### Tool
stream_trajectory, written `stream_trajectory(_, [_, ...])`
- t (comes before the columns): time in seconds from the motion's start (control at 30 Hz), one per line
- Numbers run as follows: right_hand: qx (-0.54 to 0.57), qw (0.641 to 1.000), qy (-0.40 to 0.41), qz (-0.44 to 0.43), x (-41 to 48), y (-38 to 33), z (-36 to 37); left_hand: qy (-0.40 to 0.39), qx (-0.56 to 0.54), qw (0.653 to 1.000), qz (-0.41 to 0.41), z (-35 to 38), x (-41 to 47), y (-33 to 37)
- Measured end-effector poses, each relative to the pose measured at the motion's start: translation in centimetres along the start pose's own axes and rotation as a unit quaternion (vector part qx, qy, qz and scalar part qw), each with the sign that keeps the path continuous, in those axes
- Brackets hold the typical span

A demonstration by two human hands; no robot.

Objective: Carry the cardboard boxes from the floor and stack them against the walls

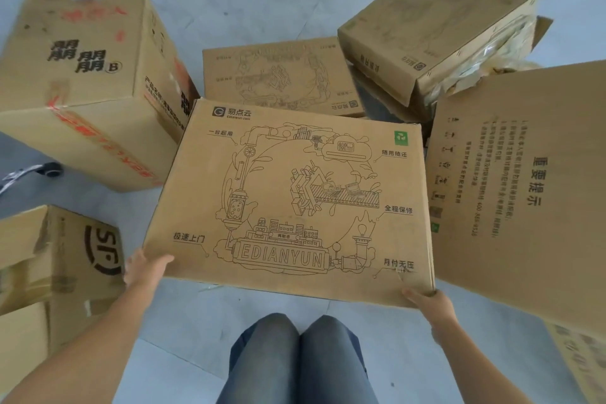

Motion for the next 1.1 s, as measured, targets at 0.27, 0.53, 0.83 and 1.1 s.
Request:
stream_trajectory(0.27, [0.077,0.996,0.026,-0.042,-4.7,-5.8,-4.4,0.041,-0.091,0.994,0.032,-5.6,-4.7,3.3])
stream_trajectory(0.53, [0.021,0.995,0.035,-0.089,-9.1,-15.9,-10.0,0.037,-0.145,0.988,0.049,-13.1,-10.0,9.7])
stream_trajectory(0.83, [-0.009,0.993,0.041,-0.111,-10.0,-22.3,-9.8,-0.008,-0.129,0.99,0.05,-14.6,-9.6,13.3])
stream_trajectory(1.1, [-0.032,0.99,0.082,-0.109,-8.1,-28.6,-8.4,-0.017,-0.099,0.993,0.068,-15.3,-6.5,18.4])
Point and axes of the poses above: each hand's wrist, its own x-axis towards the middle knuckle, its own z-axis out of the palm, y = z × x, the point moved 8 cm from there along x, towards the middle knuckle, and after that the axes turned 8 degrees about x, right-handed, at the moved point
